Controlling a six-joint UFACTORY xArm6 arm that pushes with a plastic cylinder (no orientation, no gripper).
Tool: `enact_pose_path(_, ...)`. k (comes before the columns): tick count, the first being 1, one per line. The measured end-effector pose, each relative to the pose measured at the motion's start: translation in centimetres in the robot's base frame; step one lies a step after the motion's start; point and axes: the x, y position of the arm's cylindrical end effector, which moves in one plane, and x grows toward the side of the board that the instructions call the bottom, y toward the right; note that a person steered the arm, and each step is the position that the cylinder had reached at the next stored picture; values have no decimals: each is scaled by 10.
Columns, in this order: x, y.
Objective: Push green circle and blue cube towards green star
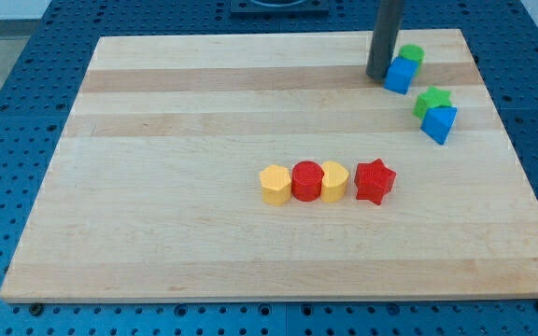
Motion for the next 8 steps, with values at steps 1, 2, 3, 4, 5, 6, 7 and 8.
enact_pose_path(1,15,3)
enact_pose_path(2,20,3)
enact_pose_path(3,20,3)
enact_pose_path(4,13,-16)
enact_pose_path(5,-24,-24)
enact_pose_path(6,-69,-9)
enact_pose_path(7,-94,23)
enact_pose_path(8,-84,32)
